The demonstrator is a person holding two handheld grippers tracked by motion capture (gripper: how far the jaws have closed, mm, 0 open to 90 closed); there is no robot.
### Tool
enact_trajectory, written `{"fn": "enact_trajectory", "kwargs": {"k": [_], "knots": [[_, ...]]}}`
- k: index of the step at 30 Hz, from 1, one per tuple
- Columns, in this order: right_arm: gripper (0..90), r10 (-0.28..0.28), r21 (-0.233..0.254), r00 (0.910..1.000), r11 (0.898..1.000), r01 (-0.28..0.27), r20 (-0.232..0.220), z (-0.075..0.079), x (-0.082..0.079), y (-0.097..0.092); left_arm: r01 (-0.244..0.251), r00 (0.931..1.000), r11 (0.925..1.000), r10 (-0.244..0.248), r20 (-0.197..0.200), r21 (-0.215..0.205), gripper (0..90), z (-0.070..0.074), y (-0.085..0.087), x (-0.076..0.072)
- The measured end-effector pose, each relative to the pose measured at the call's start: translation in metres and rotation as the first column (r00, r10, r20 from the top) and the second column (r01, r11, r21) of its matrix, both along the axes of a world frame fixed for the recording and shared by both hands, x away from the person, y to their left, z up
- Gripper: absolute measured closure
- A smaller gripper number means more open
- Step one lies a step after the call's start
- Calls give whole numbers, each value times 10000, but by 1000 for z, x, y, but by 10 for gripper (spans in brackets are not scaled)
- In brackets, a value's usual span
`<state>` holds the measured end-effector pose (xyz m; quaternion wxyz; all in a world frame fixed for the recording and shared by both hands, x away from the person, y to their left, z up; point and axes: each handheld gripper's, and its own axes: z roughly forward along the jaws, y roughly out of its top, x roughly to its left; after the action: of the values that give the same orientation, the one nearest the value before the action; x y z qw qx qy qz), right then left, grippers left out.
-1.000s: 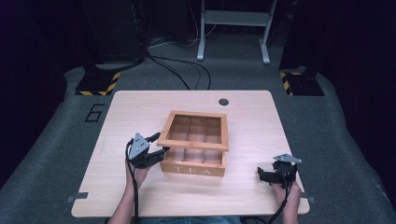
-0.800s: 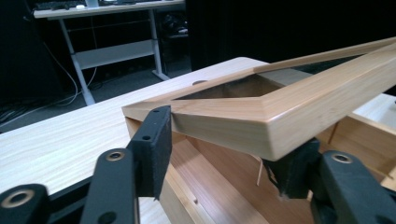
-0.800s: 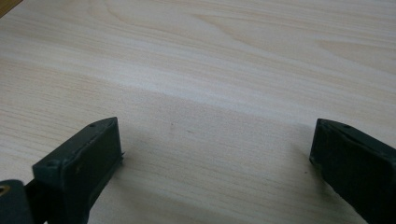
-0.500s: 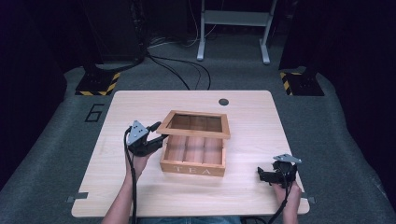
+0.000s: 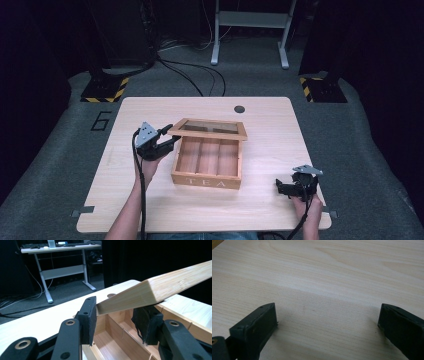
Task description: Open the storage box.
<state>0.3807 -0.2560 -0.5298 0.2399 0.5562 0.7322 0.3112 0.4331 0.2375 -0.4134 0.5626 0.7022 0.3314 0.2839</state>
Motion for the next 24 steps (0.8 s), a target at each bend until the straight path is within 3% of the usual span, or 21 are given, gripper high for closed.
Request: {"fn": "enact_trajectory", "kwargs": {"k": [4, 11, 24], "knots": [[16, 0, -1, 10000, 10000, 0, 3, 0, 0, 0, -32, 9999, 9999, 33, -122, 113, 543, -1, -1, 4], [16, 2, -2, 10000, 10000, -2, 3, 0, 0, 0, -145, 9999, 9999, 145, -7, -10, 564, 0, -1, 11], [16, -1, 1, 10000, 10000, 1, 3, 0, 0, 0, -222, 9994, 9996, 217, -280, -169, 578, -1, -3, 26]]}}
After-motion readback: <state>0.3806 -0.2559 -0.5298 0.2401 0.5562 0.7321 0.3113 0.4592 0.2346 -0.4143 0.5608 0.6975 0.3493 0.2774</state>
